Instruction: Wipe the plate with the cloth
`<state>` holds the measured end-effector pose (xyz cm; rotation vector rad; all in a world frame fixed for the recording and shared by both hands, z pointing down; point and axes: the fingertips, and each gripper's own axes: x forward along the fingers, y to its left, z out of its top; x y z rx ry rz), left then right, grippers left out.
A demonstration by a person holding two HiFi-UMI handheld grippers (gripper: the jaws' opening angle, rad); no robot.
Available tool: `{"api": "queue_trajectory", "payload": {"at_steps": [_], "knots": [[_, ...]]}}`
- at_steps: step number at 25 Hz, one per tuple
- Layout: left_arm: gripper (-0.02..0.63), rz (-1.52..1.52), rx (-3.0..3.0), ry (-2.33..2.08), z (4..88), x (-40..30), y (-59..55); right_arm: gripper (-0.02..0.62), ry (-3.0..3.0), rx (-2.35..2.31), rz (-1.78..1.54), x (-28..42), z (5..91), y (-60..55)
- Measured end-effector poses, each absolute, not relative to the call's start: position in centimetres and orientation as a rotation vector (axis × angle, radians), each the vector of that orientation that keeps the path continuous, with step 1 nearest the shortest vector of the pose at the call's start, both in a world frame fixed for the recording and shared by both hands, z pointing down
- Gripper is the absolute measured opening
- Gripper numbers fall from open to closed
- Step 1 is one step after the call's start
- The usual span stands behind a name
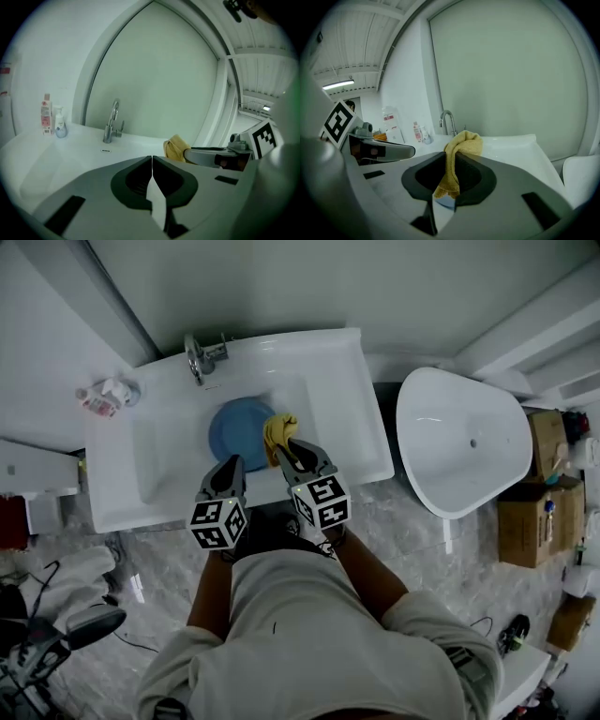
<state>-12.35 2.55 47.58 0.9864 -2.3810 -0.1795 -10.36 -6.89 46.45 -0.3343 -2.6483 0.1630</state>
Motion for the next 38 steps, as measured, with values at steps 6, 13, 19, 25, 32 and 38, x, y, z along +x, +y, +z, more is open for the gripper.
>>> {"api": "queue_trajectory", "payload": {"at_steps": [6,13,19,25,32,38], "knots": [[0.021,-0.099,1.010,-2.591,39.6,-12.5,2.7,0.058,-2.813,-0.315,0.103,-9.7,39.6,-7.8],[0.021,-0.035,1.122,-2.720,32.7,-14.3,2.8,0.058,-2.948,-0.253,0.020,-10.5,33.3,-7.7],[0.021,0.011,1.155,-2.764,31.2,-15.9,4.6,0.058,-3.003,-0.215,-0.034,-11.8,31.4,-5.8],[0.021,-0.038,1.151,-2.772,30.9,-16.8,5.9,0.058,-3.004,-0.199,-0.067,-12.2,30.7,-4.9],[0.021,-0.019,1.130,-2.777,31.5,-17.6,7.2,0.058,-3.006,-0.177,-0.072,-12.9,30.6,-4.8],[0.021,0.007,1.113,-2.777,31.6,-18.0,7.8,0.058,-2.993,-0.177,-0.082,-13.3,30.7,-4.8]]}}
